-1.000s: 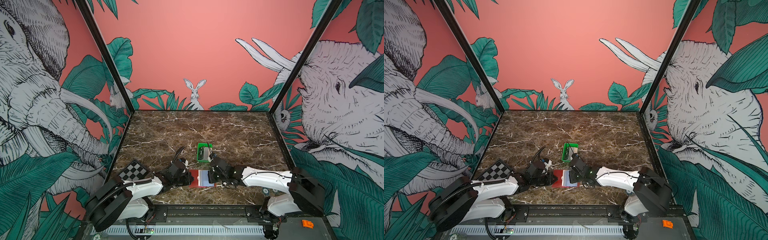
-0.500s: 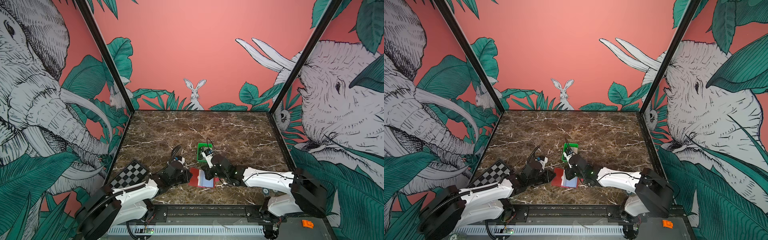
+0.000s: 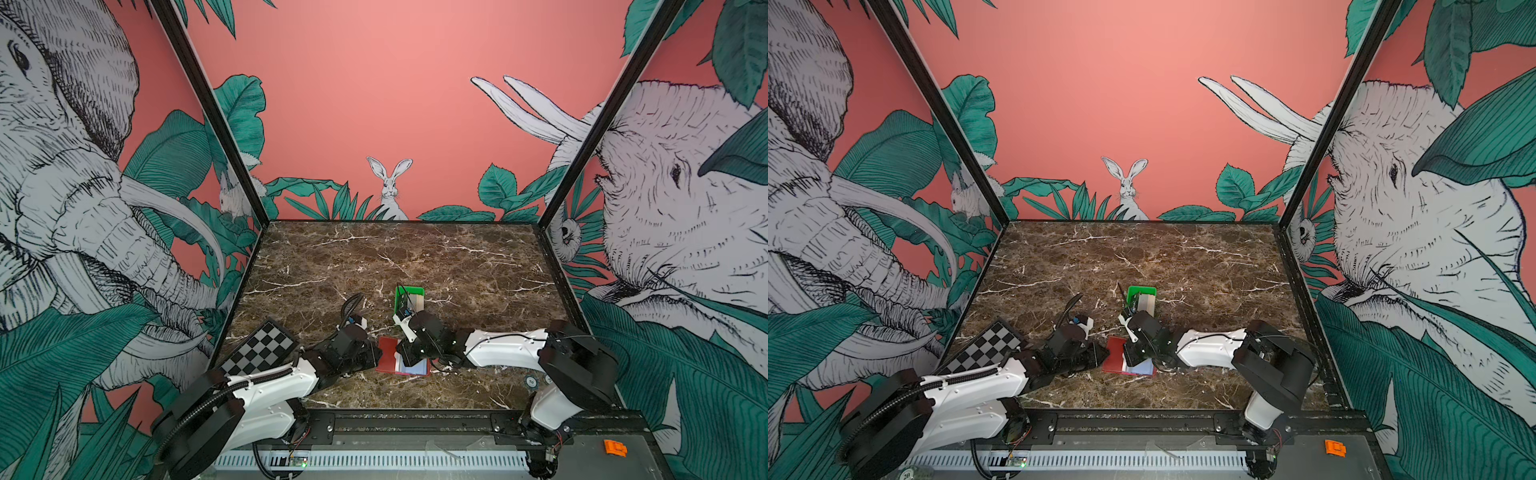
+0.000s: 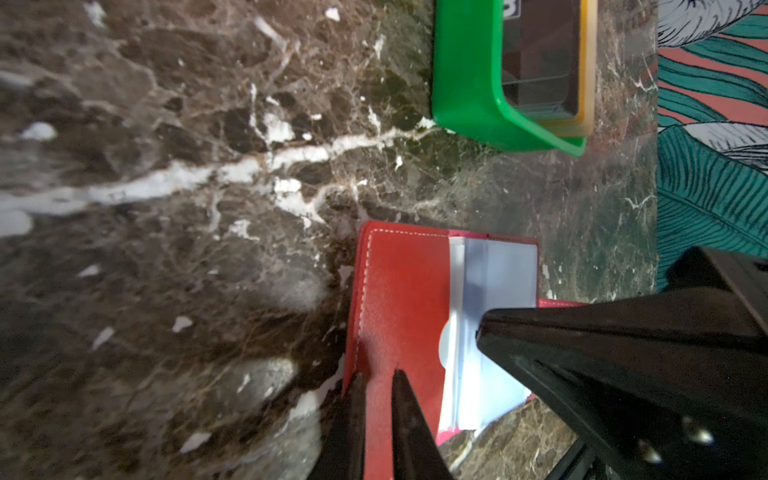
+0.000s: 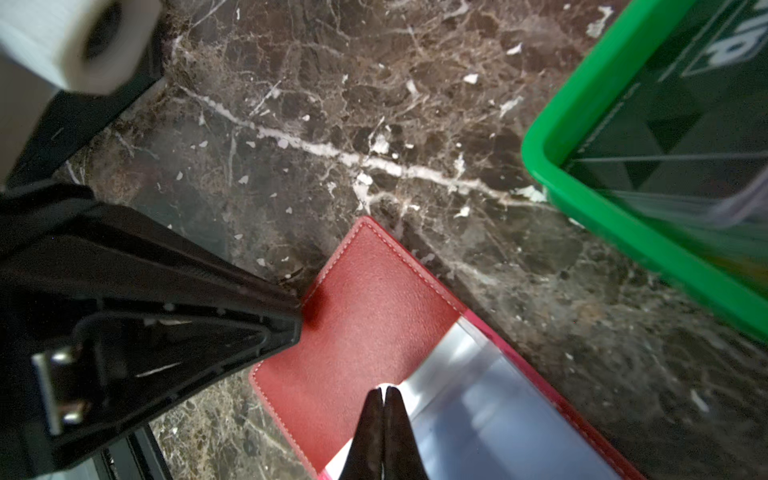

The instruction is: Put the credit cards into the card holder

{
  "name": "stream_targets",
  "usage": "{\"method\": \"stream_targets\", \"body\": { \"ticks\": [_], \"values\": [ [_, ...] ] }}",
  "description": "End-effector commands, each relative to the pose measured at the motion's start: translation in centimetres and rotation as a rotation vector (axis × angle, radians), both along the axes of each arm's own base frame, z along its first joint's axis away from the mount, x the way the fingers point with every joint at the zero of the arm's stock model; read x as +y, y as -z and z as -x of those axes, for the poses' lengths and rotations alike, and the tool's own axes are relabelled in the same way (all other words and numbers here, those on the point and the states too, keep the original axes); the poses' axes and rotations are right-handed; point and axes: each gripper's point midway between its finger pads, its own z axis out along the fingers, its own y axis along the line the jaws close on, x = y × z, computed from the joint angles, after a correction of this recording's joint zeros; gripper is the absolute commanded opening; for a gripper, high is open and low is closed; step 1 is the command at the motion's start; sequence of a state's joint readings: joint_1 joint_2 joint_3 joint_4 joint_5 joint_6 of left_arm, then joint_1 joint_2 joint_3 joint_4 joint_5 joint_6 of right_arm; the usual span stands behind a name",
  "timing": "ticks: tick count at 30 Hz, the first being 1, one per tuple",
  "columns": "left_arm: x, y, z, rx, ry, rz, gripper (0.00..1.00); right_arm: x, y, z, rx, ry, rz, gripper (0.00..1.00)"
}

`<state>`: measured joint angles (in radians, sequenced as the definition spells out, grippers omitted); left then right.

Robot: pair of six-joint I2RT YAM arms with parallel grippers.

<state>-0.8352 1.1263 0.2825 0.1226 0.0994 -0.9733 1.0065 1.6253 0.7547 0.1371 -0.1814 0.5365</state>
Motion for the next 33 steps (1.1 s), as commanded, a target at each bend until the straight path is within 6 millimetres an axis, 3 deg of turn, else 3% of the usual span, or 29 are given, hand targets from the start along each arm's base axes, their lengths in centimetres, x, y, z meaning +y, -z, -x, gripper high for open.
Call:
{"method": "stream_targets", "body": {
  "ticks": [1,8,16,22,25,33],
  "values": [
    [0.6,1.3,0.3,0.021,-0.022,-0.023,0.16,0.8,0.2,-0.1,0.029,-0.007,-0.003,0.0],
    [-0.8,1.2,-0.2,0.028,0.01,-0.025,0.16,0.1,2.6,-0.5,0.073,0.023,0.117,0.0],
    [-3.2,0.1,-0.8,0.023,0.062,0.004,0.19,0.2,2.6,-0.5,0.07,0.021,0.123,0.0],
    [-3.4,1.1,-0.6,0.037,0.064,-0.01,0.19,-0.2,2.0,-0.7,0.047,0.03,0.118,0.0],
    [-2.4,1.8,-0.4,0.049,0.037,-0.04,0.18,-0.8,1.3,-1.1,0.007,0.05,0.116,0.0],
    [2.2,2.4,0.6,0.055,-0.095,-0.14,0.14,-1.8,0.6,-1.6,-0.037,0.08,0.135,0.0]
  ]
}}
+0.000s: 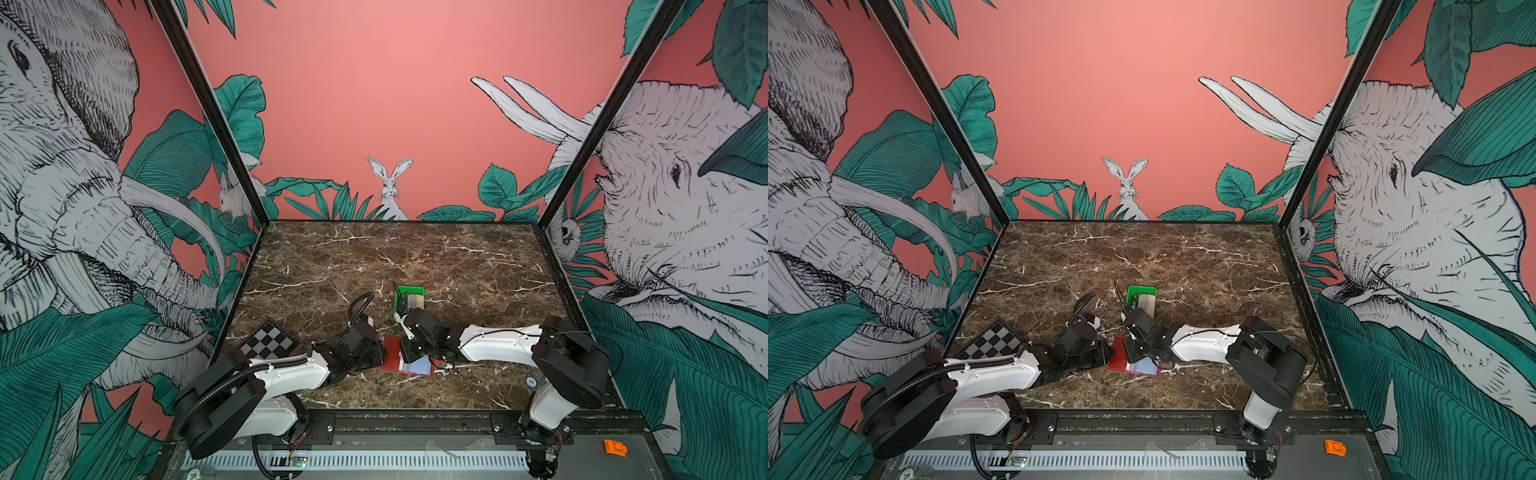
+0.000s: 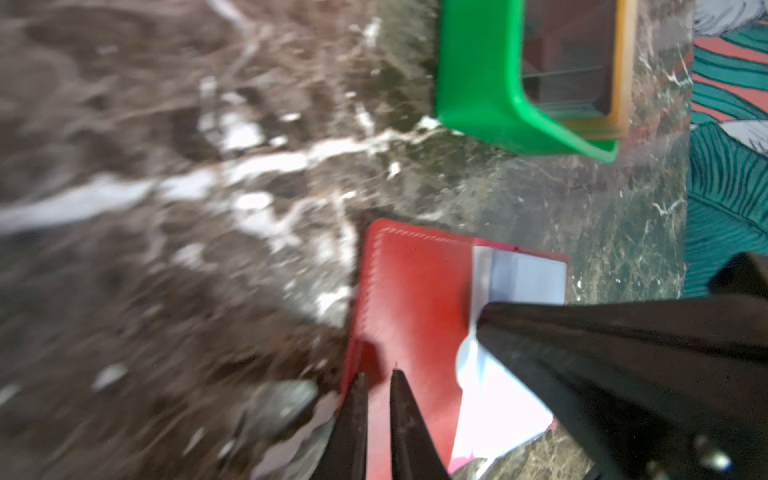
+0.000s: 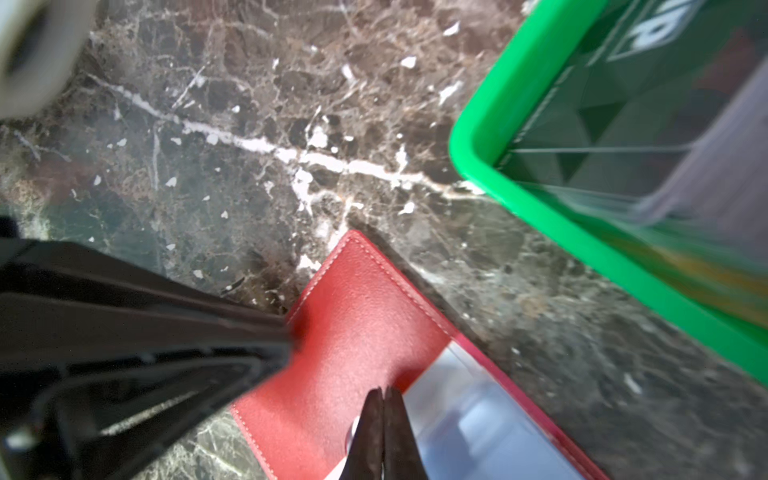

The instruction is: Put the credit cards into the card holder

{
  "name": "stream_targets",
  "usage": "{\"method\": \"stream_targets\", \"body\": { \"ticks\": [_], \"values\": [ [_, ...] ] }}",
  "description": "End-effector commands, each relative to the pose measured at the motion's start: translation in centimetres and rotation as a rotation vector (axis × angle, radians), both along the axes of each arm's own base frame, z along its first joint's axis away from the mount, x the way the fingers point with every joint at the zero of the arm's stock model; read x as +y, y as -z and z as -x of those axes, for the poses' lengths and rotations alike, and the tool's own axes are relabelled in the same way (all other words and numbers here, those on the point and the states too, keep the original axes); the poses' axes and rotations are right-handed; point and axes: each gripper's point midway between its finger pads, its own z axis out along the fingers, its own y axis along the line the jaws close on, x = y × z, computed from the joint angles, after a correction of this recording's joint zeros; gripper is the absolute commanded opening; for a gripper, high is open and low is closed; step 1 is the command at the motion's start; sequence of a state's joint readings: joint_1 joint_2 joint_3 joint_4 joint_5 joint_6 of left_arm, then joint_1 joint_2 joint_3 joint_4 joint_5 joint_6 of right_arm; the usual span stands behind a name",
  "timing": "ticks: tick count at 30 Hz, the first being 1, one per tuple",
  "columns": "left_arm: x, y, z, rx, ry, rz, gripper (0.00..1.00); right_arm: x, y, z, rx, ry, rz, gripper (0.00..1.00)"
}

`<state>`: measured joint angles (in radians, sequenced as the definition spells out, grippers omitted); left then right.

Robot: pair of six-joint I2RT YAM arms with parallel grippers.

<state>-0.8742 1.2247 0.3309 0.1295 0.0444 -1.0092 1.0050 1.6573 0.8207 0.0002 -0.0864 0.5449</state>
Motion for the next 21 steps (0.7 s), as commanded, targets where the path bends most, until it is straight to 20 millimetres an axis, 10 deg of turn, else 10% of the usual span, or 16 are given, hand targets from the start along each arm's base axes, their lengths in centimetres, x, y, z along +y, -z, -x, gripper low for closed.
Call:
{"method": "stream_targets", "body": {
  "ticks": [1,7,21],
  "values": [
    [3.4,1.4,1.2,0.033,-0.079,-0.096,0.14,-0.5,-0.5,-0.5,-0.035,0.01,0.011,0.0],
    [4.2,0.5,1.5,-0.006,-0.103,-0.053,0.14,-0.5,-0.7,-0.5,-0.04,0.005,0.004,0.0],
    [-2.4,-6.6,1.2,-0.092,0.197,0.118,0.18,-2.9,-2.8,-1.3,-0.139,0.049,0.033,0.0]
  ]
}}
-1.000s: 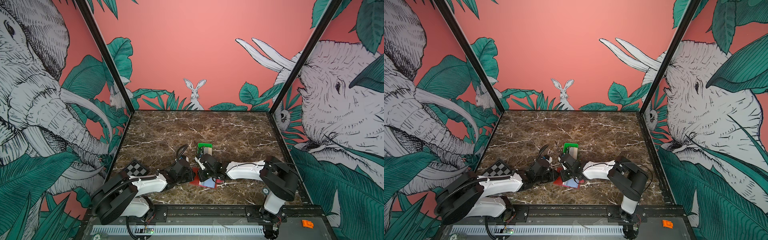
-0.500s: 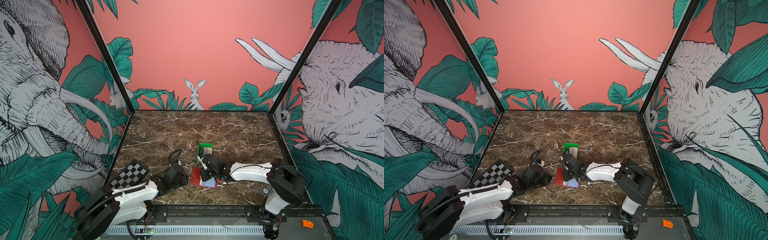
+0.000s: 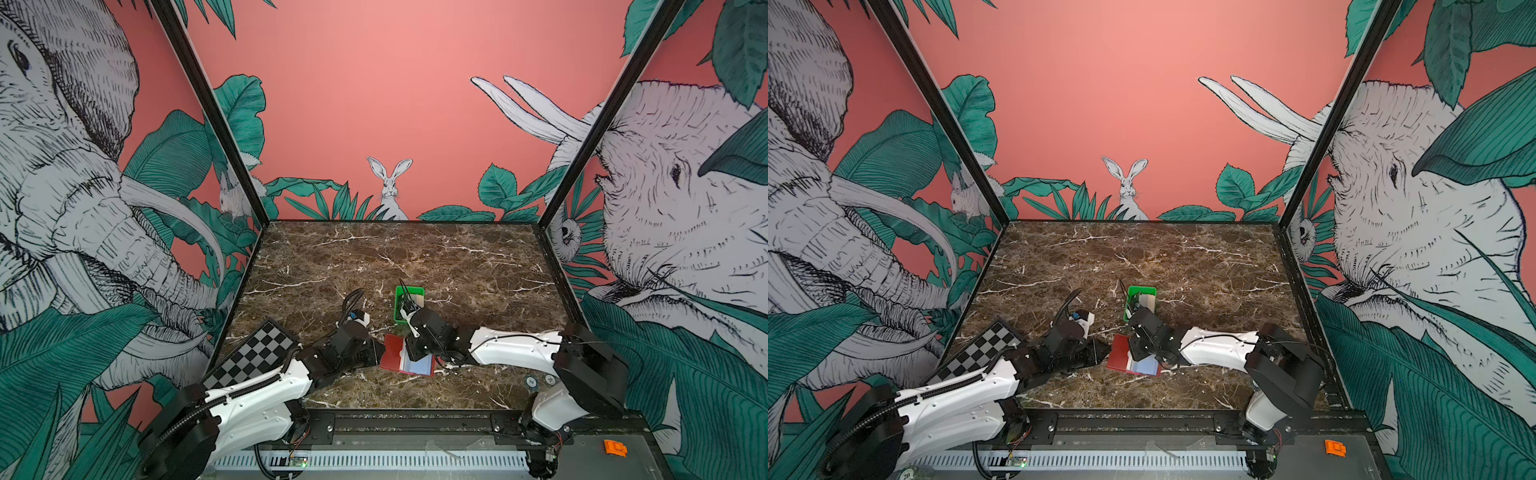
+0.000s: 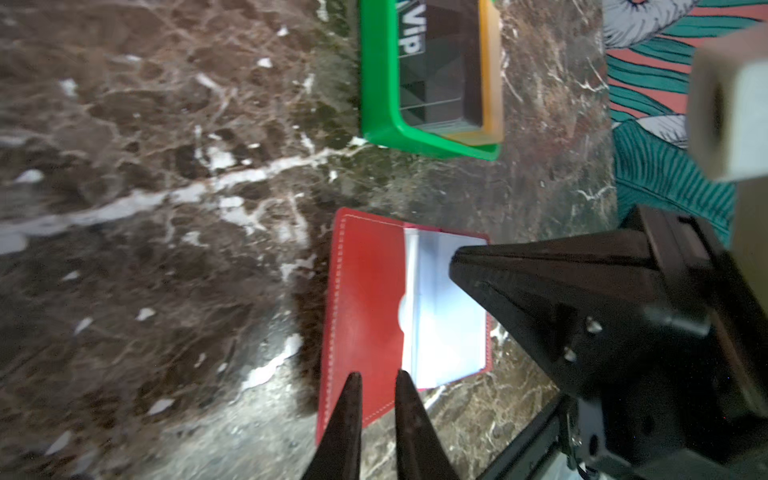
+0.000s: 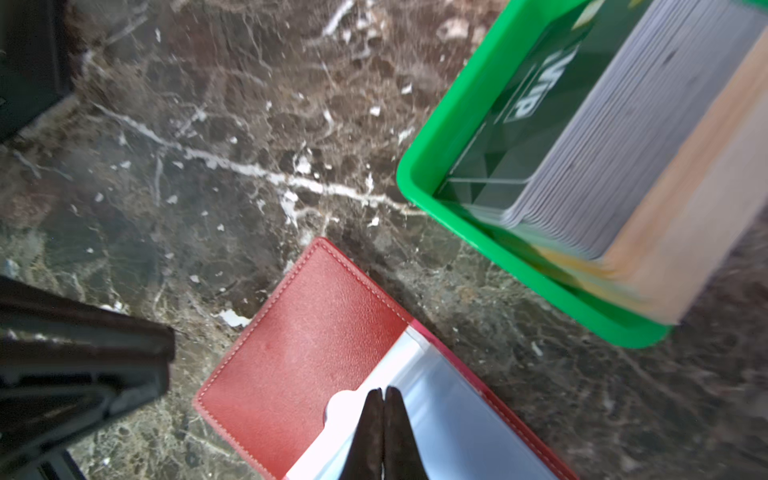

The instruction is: Put the credit cards into the card holder

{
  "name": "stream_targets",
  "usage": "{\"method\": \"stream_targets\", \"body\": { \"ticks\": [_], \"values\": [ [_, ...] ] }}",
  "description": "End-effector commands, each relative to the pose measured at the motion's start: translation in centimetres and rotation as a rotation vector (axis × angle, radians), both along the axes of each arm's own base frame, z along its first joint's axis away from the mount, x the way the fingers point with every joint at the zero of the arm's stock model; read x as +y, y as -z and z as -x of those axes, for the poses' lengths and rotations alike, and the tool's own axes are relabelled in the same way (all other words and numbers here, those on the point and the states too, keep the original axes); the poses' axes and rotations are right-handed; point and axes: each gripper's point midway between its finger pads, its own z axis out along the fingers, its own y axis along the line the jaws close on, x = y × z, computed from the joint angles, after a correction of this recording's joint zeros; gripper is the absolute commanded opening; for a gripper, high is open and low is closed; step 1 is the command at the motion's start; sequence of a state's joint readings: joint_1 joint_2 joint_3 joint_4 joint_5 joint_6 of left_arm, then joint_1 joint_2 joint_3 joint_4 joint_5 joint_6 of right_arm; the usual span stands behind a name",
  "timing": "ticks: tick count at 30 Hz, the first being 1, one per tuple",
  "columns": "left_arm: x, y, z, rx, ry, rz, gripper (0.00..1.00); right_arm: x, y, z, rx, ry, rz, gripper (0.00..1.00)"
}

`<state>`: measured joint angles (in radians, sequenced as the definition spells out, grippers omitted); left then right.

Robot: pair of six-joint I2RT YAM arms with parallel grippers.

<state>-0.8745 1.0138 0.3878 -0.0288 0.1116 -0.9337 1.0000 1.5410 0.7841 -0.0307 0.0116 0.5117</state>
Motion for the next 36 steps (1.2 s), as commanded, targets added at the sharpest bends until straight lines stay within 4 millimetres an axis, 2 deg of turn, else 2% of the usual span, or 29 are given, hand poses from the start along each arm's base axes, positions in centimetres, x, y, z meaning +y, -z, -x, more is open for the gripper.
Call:
{"method": "stream_targets", "body": {
  "ticks": [1,4,8,11,14,18,19,25,28,31,32,36],
  "values": [
    [-2.0,-1.3,0.6,-0.011,0.116,0.031,0.19,-1.1,-0.5,-0.1,-0.035,0.004,0.01,0.0],
    [-2.9,-0.9,0.5,0.012,0.153,0.022,0.19,-1.3,-0.3,0.4,-0.028,-0.016,0.007,0.0],
    [-3.7,0.5,0.1,0.043,0.162,0.004,0.19,-1.6,1.0,1.1,0.009,-0.027,0.029,0.0],
    [-4.0,1.7,-0.2,0.059,0.157,-0.027,0.19,-2.0,1.6,0.8,0.009,-0.012,0.06,0.0],
    [-3.2,3.0,-0.6,0.074,0.121,-0.081,0.19,-2.4,2.5,0.5,0.017,0.003,0.109,0.0],
    [-2.0,4.6,-0.3,0.11,0.075,-0.122,0.19,-2.0,3.3,0.8,0.049,-0.013,0.119,0.0],
    [-1.7,4.9,-0.1,0.119,0.066,-0.128,0.19,-2.1,4.2,0.9,0.066,-0.014,0.138,0.0],
    [0.1,6.2,1.2,0.163,0.01,-0.148,0.19,-2.3,4.7,0.7,0.071,-0.004,0.172,0.0],
    [0.2,6.2,1.5,0.165,0.003,-0.131,0.18,-2.1,4.6,0.7,0.071,-0.008,0.168,0.0],
    [-0.1,5.4,1.3,0.141,0.016,-0.112,0.18,-2.0,3.6,0.5,0.04,-0.013,0.133,0.0],
    [-0.5,4.9,1.2,0.131,0.027,-0.103,0.18,-1.9,2.5,0.4,0.013,-0.012,0.106,0.0],
    [-1.7,3.3,0.5,0.084,0.066,-0.071,0.19,-2.3,0.6,-0.1,-0.054,0.001,0.074,0.0]
  ]
}}
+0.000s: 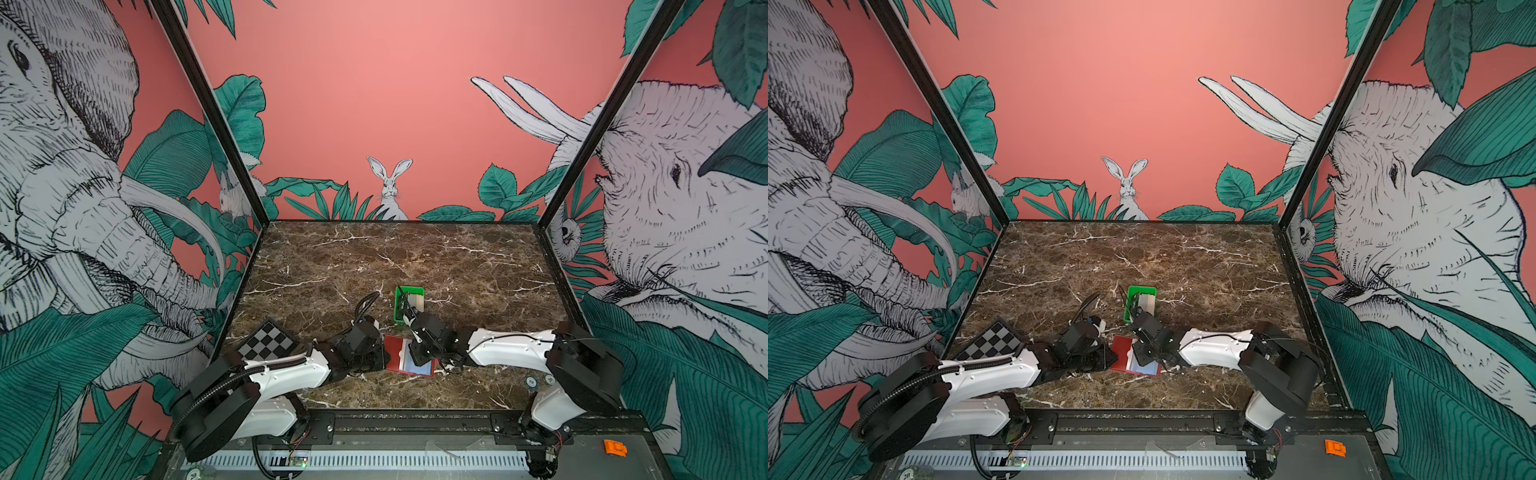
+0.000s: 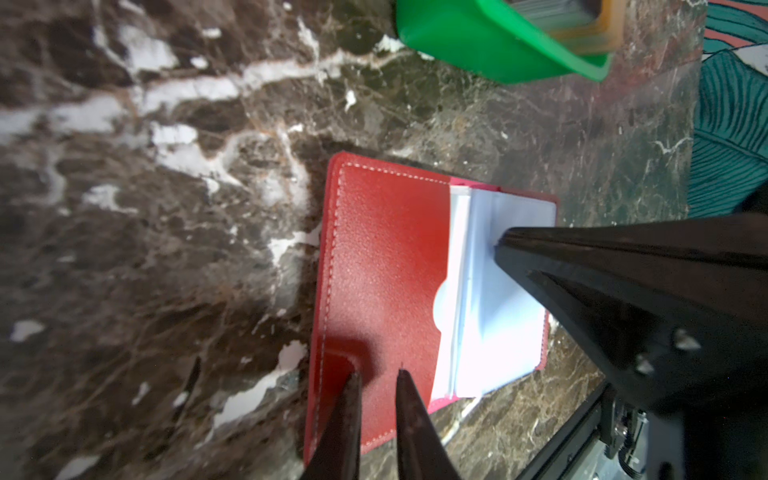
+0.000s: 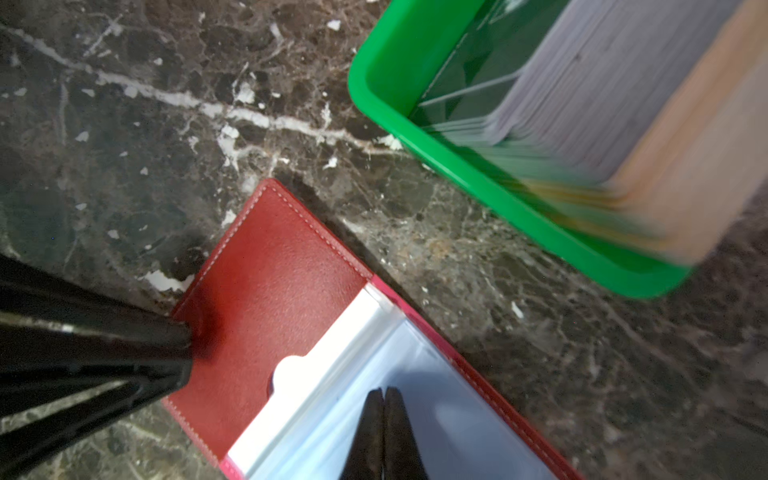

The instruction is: Put the credit cards into the card holder

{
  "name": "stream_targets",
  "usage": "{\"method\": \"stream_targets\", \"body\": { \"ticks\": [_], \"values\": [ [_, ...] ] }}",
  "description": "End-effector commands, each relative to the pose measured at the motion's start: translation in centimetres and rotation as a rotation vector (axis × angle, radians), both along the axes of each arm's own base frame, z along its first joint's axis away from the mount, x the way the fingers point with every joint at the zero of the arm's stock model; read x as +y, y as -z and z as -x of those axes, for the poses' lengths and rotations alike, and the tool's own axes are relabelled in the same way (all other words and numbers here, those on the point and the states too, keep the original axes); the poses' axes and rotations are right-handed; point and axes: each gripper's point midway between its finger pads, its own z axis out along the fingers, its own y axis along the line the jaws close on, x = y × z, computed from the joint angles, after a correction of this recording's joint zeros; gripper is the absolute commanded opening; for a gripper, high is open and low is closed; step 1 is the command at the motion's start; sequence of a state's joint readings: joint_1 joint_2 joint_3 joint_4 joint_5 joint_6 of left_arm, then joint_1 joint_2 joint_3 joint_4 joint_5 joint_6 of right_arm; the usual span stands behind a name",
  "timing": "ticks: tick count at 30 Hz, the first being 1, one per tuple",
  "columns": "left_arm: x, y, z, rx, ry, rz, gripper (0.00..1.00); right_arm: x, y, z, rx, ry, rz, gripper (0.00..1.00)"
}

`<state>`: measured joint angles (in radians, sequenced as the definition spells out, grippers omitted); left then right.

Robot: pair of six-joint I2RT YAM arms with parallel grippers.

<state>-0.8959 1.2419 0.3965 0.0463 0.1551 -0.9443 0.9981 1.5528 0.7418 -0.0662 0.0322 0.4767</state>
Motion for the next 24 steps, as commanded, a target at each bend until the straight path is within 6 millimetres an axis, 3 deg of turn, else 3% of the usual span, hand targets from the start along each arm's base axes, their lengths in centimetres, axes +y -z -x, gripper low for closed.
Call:
{"method": "stream_targets", "body": {
  "ticks": [1,6,13,18,24],
  "values": [
    [-1.1,-1.7,-0.7,-0.05,0.032,0.03,0.19,-0.5,-2.3,-1.2,-0.093,0.017,-0.025,0.0],
    [-3.0,-3.9,-1.5,-0.103,0.13,0.041,0.22,-1.8,-5.2,-2.2,-0.187,0.094,-0.056,0.0],
    [-3.8,-7.0,-4.6,-0.117,0.219,0.055,0.22,-3.2,-10.3,-4.2,-0.268,0.247,-0.067,0.16],
    [-2.6,-8.6,-8.0,-0.144,0.252,0.011,0.23,-2.9,-13.3,-5.4,-0.293,0.338,-0.126,0.36],
    [-3.2,-10.9,-10.3,-0.245,0.337,-0.015,0.24,-2.6,-14.3,-7.2,-0.271,0.408,-0.121,0.64]
  ]
}}
